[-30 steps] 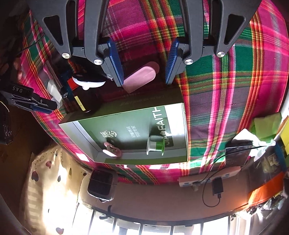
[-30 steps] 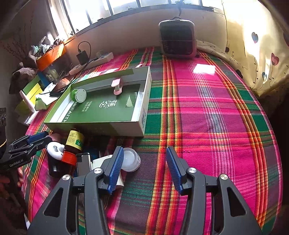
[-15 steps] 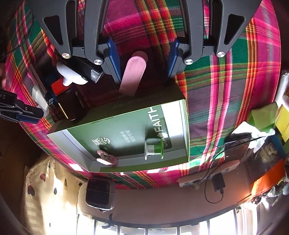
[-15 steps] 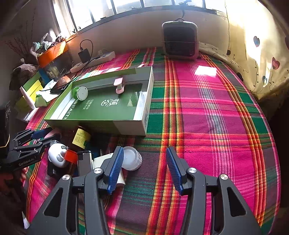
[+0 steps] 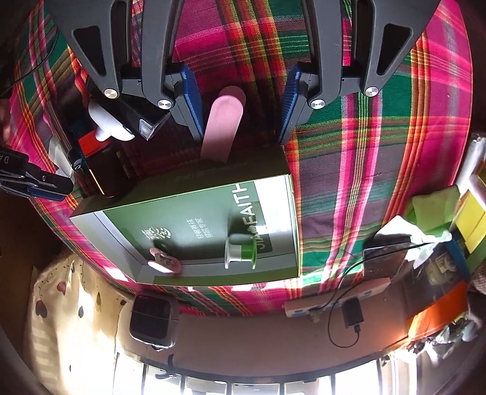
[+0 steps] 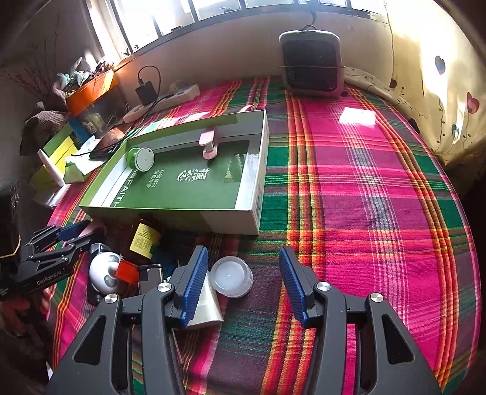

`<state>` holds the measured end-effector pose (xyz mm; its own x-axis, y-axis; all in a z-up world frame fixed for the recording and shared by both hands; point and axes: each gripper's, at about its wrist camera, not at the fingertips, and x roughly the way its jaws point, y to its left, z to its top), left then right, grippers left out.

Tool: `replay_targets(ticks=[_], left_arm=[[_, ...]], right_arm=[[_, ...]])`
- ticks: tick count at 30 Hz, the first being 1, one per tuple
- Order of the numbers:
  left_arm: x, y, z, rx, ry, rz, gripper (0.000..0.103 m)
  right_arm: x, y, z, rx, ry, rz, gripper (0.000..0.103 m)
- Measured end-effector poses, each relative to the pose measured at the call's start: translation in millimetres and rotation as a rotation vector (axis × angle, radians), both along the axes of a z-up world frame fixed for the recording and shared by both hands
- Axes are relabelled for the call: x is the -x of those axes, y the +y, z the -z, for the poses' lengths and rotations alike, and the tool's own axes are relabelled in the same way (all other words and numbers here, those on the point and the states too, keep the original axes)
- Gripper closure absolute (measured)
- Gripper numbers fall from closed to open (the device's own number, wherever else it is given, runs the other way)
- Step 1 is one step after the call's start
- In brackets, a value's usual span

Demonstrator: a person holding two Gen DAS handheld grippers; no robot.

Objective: Organize rigid objects
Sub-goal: 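Close the left tool on the pink silicone strip while the right tool grasps the white round lid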

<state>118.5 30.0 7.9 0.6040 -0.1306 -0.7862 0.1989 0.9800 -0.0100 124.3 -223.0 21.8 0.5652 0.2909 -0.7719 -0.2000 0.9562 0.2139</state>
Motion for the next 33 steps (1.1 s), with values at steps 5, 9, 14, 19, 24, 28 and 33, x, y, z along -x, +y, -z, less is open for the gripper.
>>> replay_targets(ticks=[5,9,14,19,24,28,33], left_arm=[[1.5,-0.5,-0.4,0.003,0.003,-0.009,0.058],[1.5,-0.5,-0.3,0.005,0.003,-0.012,0.058],[1.2,0.5,-0.2,0.014,0.005,-0.027,0.058],[0.0,-0.4,-0.2,0.006,0.006,-0.032,0.058],[-1.9,-4.6,0.3,-0.016,0.007,-0.041,0.057],[-3.8,-7.0,0.7,-0.023,0.006,-0.052,0.057],[-5.6,-10.7,1.0,-0.032,0.004,-0.079,0.057]], right_arm=[[-0.9,1.9,2.1,0.063,0.015,0.026,0.053],[1.5,-6.9,5.5,0.093,0.025,0.056,0.053],[3.4,-14.0,5.9,0.112,0.021,0.073,0.053],[6.4,-11.8,7.5,0.168,0.000,0.068,0.053],[8.6,-9.0,9.3,0.212,-0.017,0.066,0.053],[9.2,-9.4,10.0,0.209,-0.023,0.069,0.053],[11.6,-9.4,10.3,0.205,-0.034,0.074,0.053]])
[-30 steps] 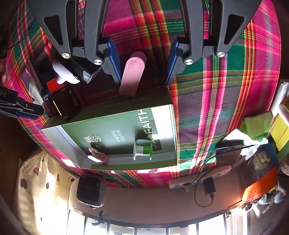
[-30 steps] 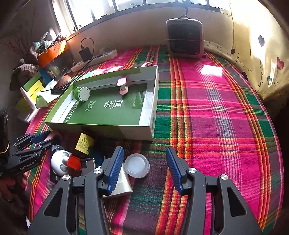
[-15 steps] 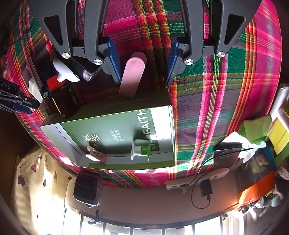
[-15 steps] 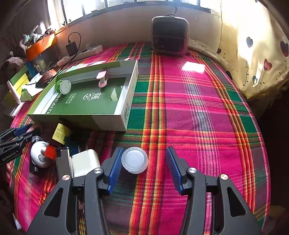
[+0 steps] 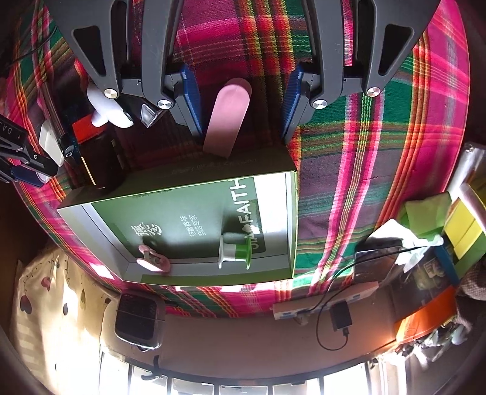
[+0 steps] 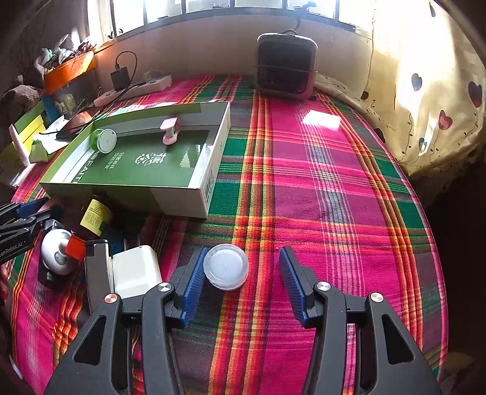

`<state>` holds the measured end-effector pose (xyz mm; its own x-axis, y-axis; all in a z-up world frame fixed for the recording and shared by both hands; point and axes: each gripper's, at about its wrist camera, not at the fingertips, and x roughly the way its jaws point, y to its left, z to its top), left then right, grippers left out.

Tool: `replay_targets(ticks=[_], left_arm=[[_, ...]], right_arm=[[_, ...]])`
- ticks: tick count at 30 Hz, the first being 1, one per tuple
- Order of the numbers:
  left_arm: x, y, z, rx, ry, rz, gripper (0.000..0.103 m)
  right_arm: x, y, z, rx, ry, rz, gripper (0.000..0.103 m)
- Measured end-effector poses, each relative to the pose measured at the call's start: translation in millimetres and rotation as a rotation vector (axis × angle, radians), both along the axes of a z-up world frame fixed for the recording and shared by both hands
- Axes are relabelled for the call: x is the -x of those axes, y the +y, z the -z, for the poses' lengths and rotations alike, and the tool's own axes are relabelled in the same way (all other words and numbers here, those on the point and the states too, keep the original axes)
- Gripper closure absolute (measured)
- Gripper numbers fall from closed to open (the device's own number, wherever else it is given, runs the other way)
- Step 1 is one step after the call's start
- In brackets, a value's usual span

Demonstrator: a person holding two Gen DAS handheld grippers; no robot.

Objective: Organize rigid objects
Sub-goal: 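Close the left tool on the pink silicone strip while the right tool grasps the white round lid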

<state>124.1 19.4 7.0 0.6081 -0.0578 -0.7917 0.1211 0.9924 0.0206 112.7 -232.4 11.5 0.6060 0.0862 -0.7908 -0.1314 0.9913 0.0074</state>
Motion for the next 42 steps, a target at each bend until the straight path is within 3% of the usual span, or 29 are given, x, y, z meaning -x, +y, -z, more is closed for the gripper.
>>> replay_targets(ticks=[9,20,35,42], left_arm=[[1.2,4.3,-1.1,0.029,-0.006,-0.018,0.058],[2.9,10.2,-2.3,0.043,-0.016,-0.047,0.074],[5.3,14.2,-2.3,0.061,-0.029,-0.070,0.086],[6.2,17.0,-2.4,0.076,-0.029,-0.075,0.086]], right_arm=[[0.6,-2.7,-0.8,-0.011,-0.002,0.005,0.054],[2.4,-11.1,-2.4,-0.036,-0.006,0.035,0.074],[4.2,-13.2,-3.3,-0.053,-0.007,0.038,0.074],[4.4,-13.2,-3.5,-0.055,-0.007,0.038,0.074]])
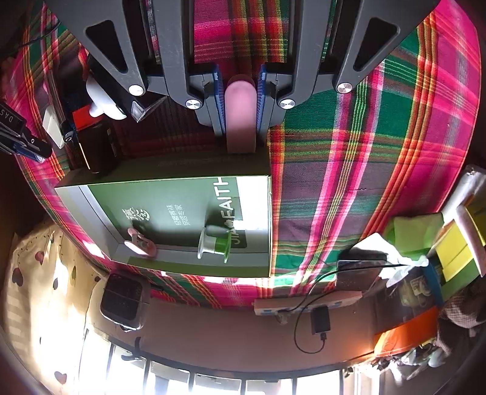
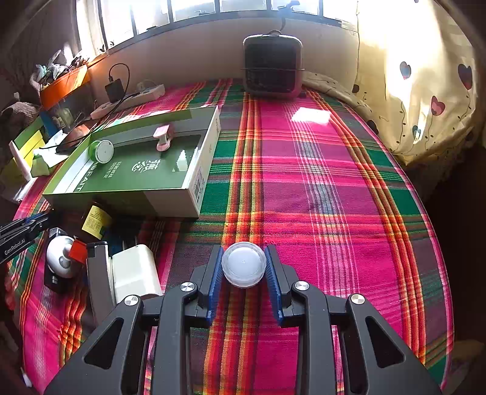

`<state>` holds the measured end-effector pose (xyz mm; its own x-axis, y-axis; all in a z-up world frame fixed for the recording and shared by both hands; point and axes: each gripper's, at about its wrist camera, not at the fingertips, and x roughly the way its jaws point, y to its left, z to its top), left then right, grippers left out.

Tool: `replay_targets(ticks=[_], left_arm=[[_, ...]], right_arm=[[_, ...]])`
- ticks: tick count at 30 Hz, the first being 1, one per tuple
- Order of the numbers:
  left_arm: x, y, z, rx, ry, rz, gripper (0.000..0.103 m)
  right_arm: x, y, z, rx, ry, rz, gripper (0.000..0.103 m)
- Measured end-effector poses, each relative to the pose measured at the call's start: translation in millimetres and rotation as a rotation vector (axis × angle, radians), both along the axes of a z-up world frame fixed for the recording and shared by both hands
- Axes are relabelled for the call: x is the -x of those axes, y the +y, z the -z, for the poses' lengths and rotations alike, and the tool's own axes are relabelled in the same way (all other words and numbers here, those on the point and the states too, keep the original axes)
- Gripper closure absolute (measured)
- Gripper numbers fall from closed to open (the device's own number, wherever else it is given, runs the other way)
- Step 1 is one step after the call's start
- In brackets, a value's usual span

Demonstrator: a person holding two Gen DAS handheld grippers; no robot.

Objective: Organize rigid objects
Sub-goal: 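Close the left tool on the pink silicone strip while the right tool grasps the white round lid, then carry the pink strip in the left tool and white lid in the right tool into the green box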

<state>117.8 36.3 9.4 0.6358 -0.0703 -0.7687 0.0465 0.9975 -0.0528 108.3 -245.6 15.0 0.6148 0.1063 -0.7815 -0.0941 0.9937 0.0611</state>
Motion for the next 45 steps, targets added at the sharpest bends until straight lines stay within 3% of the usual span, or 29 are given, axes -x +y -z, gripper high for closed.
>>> replay_targets(ticks=[19,30,45], left_arm=[[8.5,0.2,-5.0,0.025,0.000,0.009,0.086],[13.3,5.7,-25.5,0.053,-0.030,0.024,0.086],[-23.6,-6.0,-41.6,0.078,-0.034,0.084,0.086]], right_arm=[[2.1,-1.3,-2.2,-0.009,-0.006,0.003,0.074],[3.0,1.5,-18.3,-0.029,-0.036,-0.018,0.074],[-38.9,26.2,-48.4,-0.018,-0.095,-0.100,0.074]])
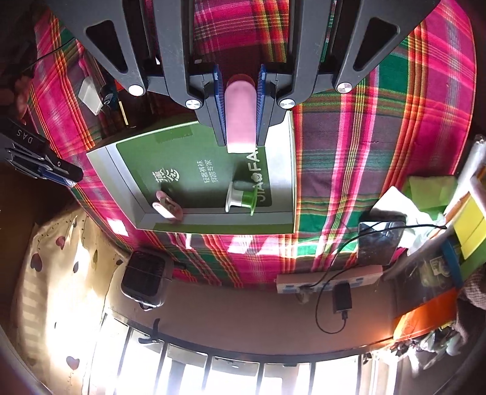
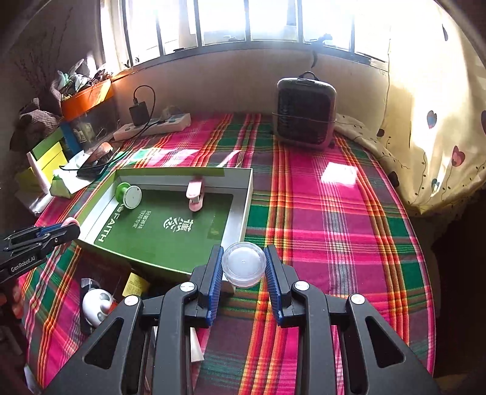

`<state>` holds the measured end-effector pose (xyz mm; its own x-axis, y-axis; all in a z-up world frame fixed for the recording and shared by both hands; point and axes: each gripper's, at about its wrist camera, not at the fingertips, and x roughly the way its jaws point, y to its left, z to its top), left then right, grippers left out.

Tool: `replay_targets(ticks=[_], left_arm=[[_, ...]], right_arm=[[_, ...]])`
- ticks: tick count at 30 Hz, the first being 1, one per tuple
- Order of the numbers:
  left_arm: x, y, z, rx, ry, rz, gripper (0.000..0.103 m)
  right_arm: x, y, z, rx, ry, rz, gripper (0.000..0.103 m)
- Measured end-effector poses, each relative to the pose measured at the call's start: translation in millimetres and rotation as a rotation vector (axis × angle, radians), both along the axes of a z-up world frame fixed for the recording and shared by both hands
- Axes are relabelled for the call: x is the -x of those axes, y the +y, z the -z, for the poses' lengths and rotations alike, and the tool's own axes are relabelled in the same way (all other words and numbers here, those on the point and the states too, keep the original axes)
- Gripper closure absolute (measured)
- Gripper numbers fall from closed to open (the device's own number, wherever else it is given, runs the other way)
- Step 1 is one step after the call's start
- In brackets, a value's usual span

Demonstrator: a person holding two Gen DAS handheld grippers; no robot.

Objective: Organize rigid objects
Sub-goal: 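Carry the pink strip in the left tool and white lid in the right tool into the green box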

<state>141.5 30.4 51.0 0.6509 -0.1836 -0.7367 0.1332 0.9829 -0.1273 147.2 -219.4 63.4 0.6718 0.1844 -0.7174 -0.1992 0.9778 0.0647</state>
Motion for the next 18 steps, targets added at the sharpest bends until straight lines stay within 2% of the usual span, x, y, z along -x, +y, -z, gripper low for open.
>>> replay_targets(ticks=[9,18], left_arm=[[-30.1,-3.3,2.5,0.011,0.018,0.007,0.086],[-52.0,-9.5,13.8,0.001,0.047,0.015,0.086]], right_arm=[[-41.1,16.3,-3.6,0.000,-0.002,-0.048,0.074],[-78.4,35.9,11.4,0.027,0.038,-0.083,0.074]])
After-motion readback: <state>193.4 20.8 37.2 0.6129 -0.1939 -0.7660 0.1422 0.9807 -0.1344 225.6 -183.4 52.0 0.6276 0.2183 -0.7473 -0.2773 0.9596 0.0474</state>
